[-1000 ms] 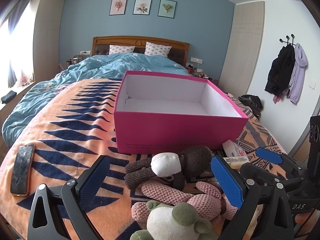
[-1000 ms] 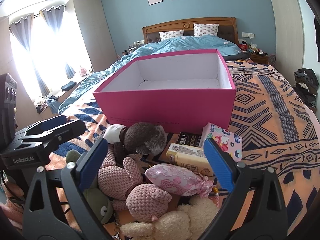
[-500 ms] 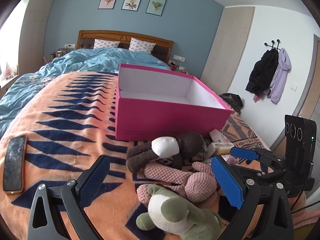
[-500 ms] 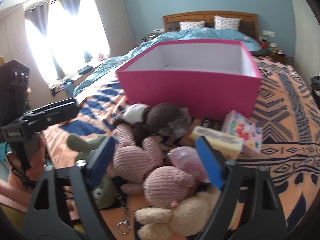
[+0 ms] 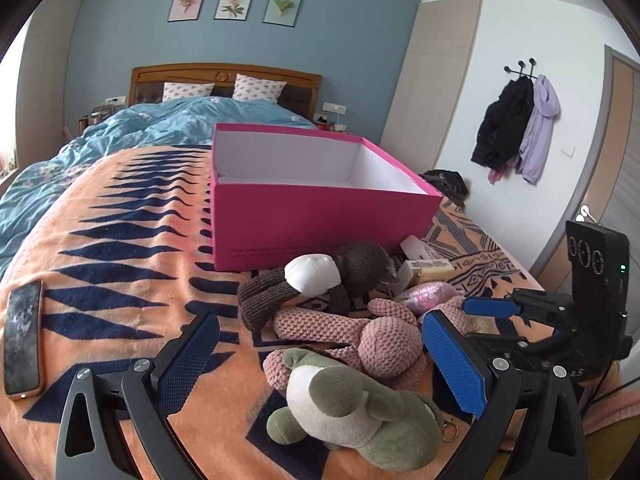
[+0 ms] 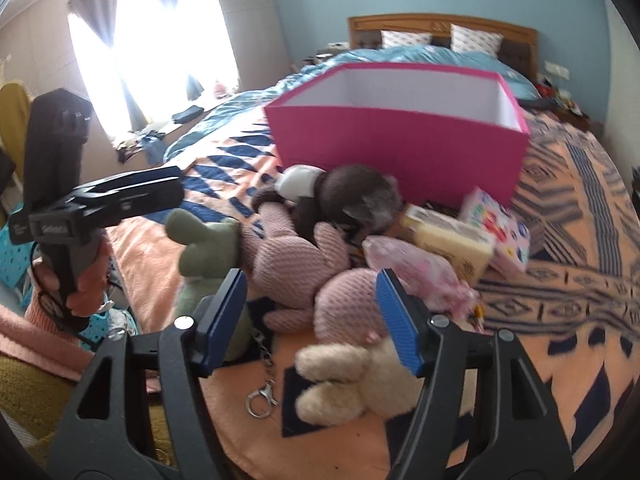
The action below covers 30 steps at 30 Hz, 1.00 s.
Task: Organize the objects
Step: 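Grasp the pink knitted bunny with the right tool and lift it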
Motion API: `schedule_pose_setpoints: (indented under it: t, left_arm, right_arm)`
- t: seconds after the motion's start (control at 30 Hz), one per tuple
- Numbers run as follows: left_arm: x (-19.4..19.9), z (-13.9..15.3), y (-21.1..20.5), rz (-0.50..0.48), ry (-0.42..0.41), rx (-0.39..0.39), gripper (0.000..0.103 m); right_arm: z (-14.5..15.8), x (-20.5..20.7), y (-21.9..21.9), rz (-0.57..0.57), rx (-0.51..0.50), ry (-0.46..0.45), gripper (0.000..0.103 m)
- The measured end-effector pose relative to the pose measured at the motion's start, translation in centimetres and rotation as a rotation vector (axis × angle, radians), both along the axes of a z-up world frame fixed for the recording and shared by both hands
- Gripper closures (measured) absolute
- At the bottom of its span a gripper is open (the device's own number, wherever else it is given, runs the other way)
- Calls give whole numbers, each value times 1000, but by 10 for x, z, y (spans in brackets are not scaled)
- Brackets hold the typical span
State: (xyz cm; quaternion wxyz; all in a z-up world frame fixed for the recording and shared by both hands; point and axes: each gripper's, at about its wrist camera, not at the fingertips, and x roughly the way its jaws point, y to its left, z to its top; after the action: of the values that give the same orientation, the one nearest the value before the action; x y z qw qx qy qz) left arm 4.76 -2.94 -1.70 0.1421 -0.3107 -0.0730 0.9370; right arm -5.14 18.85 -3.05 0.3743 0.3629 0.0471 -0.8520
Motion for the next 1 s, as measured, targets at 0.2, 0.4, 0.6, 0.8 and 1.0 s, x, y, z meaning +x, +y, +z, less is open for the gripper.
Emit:
schedule_pose_setpoints:
  t: [0.2,0.4,0.6,0.8,1.0]
  left_arm:
    - [-9,-6,15,-54,-18,-29,0]
    - [-18,-15,23,-96,-49,-43,0]
    - [-16,-14,24,-157,-65,-21,0]
    - [-18,1,29,-239,-53,1,1]
    - [-37,27,19,-254,-18,54,15]
  right_arm:
    - [-10,-13,0,-69,68,-48,41]
    - [-27,-27,-8,-49,98,-112,51]
    - [0,-24,4,-13,0,-87,52]
    - [43,-31,11,0,-89,-23,53]
    - [70,-47,-5,41,-96,43,53]
